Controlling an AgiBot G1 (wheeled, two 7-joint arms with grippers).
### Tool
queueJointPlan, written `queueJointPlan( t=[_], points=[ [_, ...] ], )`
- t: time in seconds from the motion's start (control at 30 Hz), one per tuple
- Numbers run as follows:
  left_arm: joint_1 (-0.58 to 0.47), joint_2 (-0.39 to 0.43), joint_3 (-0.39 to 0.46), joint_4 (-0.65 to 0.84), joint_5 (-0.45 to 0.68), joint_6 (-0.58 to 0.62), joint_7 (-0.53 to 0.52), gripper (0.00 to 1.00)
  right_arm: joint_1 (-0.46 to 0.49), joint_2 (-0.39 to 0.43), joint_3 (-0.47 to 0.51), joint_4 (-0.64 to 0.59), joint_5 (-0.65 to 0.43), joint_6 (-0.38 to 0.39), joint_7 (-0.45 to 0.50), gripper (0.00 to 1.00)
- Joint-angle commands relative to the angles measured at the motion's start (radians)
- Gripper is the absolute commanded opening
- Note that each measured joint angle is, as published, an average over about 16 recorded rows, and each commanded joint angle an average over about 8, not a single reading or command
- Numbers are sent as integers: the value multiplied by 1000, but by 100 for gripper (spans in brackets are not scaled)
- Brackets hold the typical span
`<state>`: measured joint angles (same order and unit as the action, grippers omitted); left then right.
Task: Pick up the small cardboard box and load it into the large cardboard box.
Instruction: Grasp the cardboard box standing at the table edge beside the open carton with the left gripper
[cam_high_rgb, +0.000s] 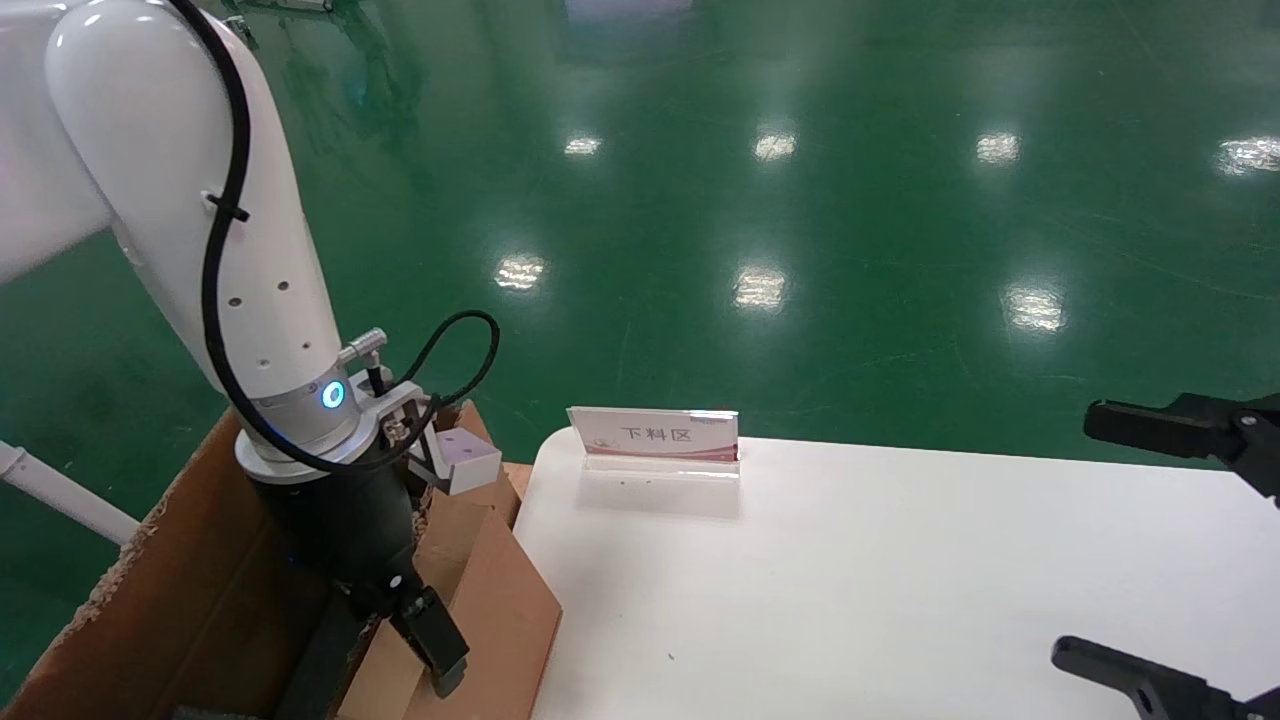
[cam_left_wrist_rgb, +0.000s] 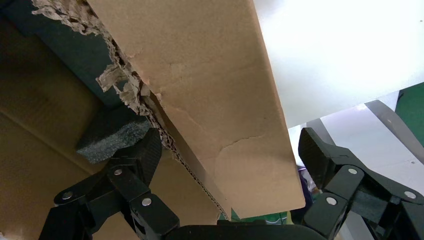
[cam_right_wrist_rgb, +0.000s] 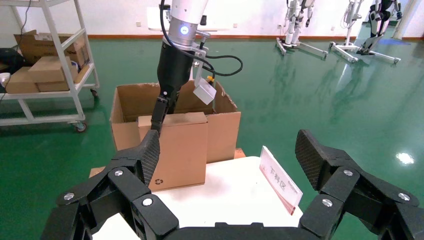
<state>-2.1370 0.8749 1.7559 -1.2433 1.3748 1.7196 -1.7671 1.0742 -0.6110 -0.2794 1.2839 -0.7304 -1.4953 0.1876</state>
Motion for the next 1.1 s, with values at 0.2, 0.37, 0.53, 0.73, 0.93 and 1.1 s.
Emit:
queueJointPlan(
  t=[0.2, 0.37, 0.53, 0.73, 0.93, 1.1],
  points=[
    [6, 2, 3, 4, 1, -2, 2, 0, 0, 0, 0, 0, 0, 0, 0, 0],
    [8, 3, 3, 6, 1, -2, 3, 0, 0, 0, 0, 0, 0, 0, 0, 0],
    [9, 3, 4, 7, 1, -2, 3, 0, 0, 0, 0, 0, 0, 0, 0, 0],
    [9, 3, 4, 7, 1, -2, 3, 0, 0, 0, 0, 0, 0, 0, 0, 0],
    [9, 3, 4, 7, 1, -2, 3, 0, 0, 0, 0, 0, 0, 0, 0, 7],
    [9, 3, 4, 6, 1, -2, 3, 0, 0, 0, 0, 0, 0, 0, 0, 69]
  ],
)
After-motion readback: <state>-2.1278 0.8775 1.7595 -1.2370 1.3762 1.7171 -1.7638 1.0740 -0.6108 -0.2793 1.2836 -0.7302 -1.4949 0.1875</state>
